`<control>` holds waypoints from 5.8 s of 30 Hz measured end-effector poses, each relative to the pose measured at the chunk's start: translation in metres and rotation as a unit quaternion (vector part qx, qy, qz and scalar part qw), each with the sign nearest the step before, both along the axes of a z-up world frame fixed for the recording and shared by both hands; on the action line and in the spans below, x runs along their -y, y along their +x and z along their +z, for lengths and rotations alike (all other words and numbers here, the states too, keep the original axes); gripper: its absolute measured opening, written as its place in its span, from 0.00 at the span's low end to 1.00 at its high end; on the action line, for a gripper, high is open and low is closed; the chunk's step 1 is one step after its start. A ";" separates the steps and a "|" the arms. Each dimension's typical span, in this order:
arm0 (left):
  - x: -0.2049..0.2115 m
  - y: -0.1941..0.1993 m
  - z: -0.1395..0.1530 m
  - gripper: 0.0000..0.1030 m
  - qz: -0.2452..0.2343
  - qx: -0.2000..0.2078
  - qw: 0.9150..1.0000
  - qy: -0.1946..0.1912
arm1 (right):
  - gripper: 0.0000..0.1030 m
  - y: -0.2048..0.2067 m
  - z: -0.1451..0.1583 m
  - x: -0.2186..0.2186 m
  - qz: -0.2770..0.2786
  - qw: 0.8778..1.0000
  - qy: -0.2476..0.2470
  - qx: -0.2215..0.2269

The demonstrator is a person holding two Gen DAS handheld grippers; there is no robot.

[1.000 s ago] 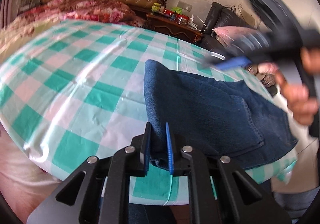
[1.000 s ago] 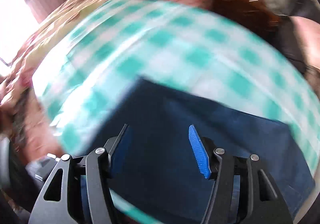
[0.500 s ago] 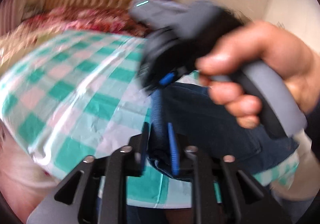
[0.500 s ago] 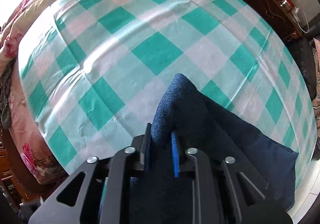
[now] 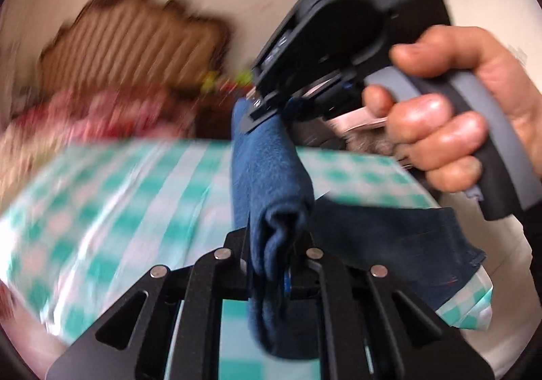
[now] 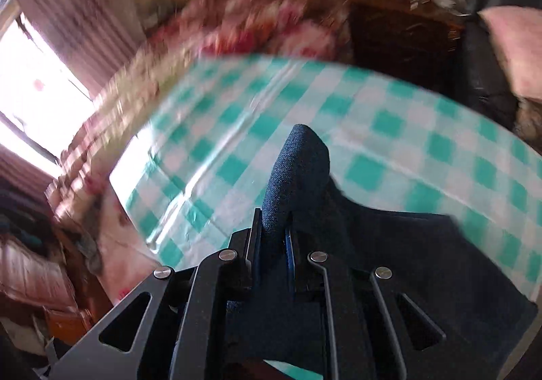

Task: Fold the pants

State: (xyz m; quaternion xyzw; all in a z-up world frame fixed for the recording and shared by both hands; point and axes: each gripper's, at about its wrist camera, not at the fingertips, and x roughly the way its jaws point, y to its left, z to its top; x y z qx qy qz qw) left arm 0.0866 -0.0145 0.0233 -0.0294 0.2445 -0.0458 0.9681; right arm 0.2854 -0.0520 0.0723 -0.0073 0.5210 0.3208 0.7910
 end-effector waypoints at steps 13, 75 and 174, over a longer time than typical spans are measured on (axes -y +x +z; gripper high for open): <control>0.319 0.014 -0.114 0.11 -0.181 -0.025 0.958 0.223 | 0.12 0.000 -0.130 0.334 -0.175 0.982 0.035 -0.062; 0.384 0.245 -0.107 0.16 -0.372 -0.203 0.906 0.016 | 0.26 -0.119 -0.169 0.413 -0.362 0.921 -0.119 0.074; 0.233 0.033 -0.051 0.98 -0.208 -0.148 0.967 0.021 | 0.73 -0.206 -0.113 0.326 -0.436 0.865 -0.212 0.130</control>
